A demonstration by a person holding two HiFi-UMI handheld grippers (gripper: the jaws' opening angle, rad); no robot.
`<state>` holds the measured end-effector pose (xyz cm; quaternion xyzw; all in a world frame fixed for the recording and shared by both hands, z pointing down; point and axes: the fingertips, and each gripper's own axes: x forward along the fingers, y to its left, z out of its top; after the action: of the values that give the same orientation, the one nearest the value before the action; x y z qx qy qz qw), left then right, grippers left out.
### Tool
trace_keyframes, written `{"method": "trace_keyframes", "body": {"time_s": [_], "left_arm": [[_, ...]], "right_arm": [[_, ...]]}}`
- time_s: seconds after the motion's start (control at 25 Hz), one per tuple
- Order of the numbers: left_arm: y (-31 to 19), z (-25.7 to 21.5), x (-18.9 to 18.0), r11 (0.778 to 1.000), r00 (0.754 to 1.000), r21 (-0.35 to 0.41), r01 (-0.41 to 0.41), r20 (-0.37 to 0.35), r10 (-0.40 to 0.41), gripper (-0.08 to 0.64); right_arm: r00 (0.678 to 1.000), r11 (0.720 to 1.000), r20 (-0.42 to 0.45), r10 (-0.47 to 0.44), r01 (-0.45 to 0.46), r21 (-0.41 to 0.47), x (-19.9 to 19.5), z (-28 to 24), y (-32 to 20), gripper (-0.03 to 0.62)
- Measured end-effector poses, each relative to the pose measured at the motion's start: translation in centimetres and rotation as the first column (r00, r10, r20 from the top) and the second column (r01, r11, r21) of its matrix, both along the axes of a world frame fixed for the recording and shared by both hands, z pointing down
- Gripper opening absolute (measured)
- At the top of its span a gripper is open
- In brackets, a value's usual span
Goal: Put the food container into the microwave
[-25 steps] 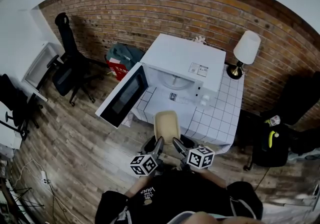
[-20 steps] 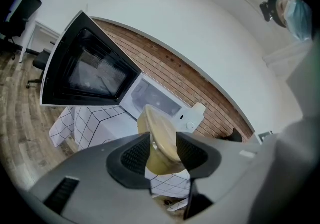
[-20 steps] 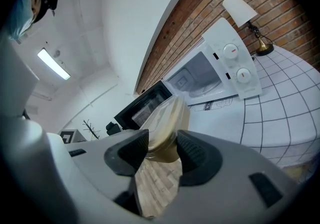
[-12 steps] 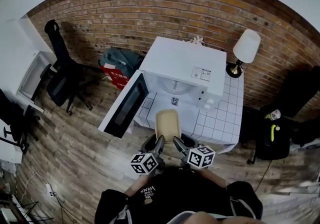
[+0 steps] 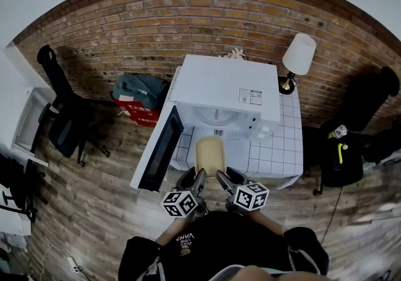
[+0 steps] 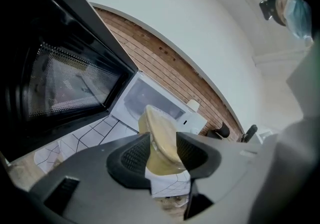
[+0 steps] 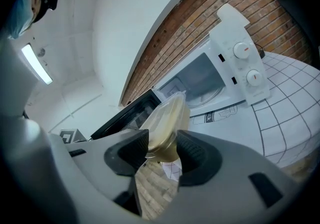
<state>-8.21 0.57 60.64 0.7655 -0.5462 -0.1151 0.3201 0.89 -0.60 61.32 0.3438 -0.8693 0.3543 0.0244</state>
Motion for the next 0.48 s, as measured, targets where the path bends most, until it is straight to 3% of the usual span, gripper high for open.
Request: {"method": "trace_keyframes", "body": {"time_s": [0.48], "left_arm": [[-2.5,-0.1,-2.9,0.990,0.990,0.013,-0.143,0.022,0.142,0.169]], "right_arm": [[0.989,0.989,0.017,0.148,-0.148,-0.003,-2.9,0.2,-0.7,0.170]]}}
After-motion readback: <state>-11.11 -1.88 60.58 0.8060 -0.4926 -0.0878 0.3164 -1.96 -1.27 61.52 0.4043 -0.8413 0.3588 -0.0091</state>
